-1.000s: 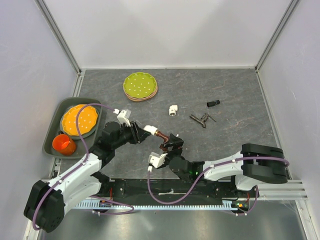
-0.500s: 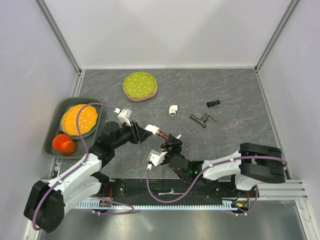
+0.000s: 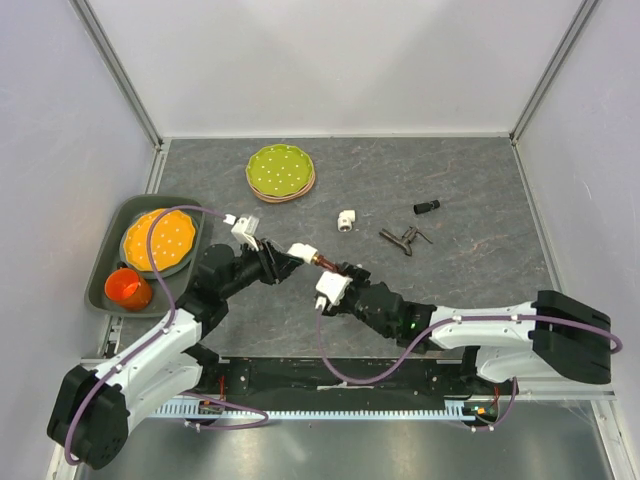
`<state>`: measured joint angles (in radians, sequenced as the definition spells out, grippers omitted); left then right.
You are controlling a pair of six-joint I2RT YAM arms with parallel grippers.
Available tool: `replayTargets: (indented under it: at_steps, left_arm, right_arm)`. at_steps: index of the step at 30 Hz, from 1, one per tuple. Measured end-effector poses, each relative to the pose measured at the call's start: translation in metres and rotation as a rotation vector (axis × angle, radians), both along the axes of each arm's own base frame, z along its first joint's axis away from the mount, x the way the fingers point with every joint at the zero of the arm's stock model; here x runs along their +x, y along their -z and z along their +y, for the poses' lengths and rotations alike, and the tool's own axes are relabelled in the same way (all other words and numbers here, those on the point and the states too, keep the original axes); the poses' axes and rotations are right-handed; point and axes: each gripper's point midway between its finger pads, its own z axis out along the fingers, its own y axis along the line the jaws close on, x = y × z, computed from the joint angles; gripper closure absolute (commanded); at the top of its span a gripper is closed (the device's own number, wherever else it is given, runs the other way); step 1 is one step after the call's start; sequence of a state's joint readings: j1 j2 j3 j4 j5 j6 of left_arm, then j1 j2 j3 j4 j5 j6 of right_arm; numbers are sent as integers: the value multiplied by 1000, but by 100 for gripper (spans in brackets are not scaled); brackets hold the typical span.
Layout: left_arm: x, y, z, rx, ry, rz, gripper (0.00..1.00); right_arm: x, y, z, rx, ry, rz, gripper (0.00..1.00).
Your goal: Install the water faucets
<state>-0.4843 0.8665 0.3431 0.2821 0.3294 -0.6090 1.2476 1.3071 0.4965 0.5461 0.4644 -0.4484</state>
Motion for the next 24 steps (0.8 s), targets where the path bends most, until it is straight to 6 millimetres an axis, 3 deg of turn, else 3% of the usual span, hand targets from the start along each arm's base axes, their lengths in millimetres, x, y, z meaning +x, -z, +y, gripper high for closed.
replayTargets:
  at_steps: [6,11,17,24]
  left_arm:
    - [4,-7,2,-14,-21,-35,98]
    - [-2,2,3,-9,-7,-18,98]
    - [-8,-3,0,-24,18,-32,98]
    - [-8,-4,0,-29,22,-38,98]
  right_arm:
    - [7,-22,1,236,-32,174,87]
    - [34,-39,-16,441,63,293,92]
    - [46,-30,-28,552,132,451,96]
    - [41,-28,-20,590,127,569,100]
